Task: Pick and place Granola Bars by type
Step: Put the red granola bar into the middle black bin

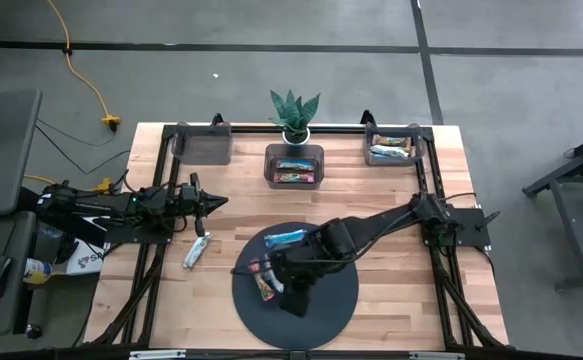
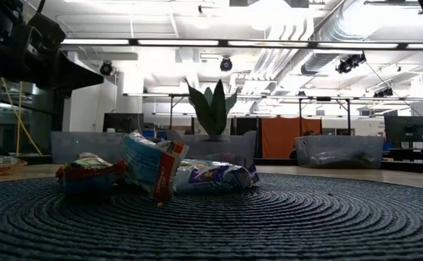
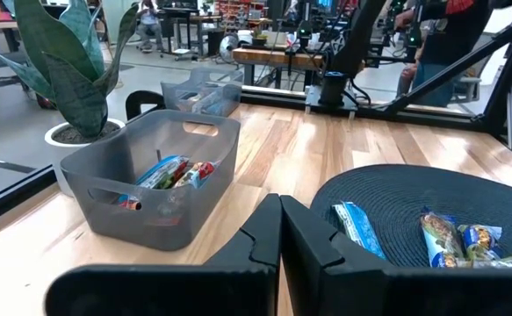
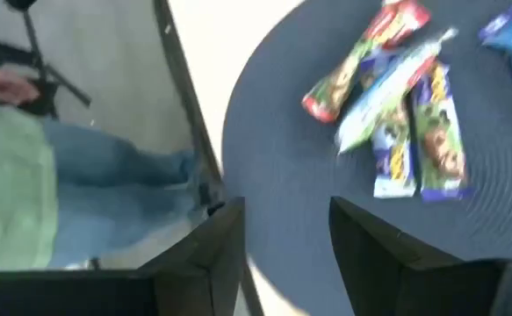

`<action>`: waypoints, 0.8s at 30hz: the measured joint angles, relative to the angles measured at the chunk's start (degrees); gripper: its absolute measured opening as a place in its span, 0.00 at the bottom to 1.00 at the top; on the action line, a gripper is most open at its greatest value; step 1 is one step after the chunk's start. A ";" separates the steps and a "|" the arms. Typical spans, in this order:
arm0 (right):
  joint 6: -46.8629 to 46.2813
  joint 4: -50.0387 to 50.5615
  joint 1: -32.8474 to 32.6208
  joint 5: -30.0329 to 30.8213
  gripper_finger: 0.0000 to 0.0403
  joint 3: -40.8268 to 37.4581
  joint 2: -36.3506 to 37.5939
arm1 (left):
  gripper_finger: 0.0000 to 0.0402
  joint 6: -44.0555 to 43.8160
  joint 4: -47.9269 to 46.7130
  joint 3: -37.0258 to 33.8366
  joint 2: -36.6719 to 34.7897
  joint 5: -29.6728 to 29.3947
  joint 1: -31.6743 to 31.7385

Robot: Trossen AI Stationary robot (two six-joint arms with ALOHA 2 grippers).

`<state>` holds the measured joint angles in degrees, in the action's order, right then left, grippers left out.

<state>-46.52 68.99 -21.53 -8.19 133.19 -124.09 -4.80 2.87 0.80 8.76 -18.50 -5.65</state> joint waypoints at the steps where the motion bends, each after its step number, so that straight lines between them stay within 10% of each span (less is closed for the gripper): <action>1: 0.00 -0.66 0.14 0.70 0.37 0.00 -0.40 | 0.00 0.00 0.02 0.00 0.02 -0.01 0.00; 24: -20.62 -6.36 1.26 13.05 0.37 -0.02 -11.48 | 0.00 -0.02 0.03 -0.01 0.01 0.00 0.00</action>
<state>-67.14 62.63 -20.27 4.87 133.16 -135.57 -4.82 2.91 0.79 8.76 -18.50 -5.65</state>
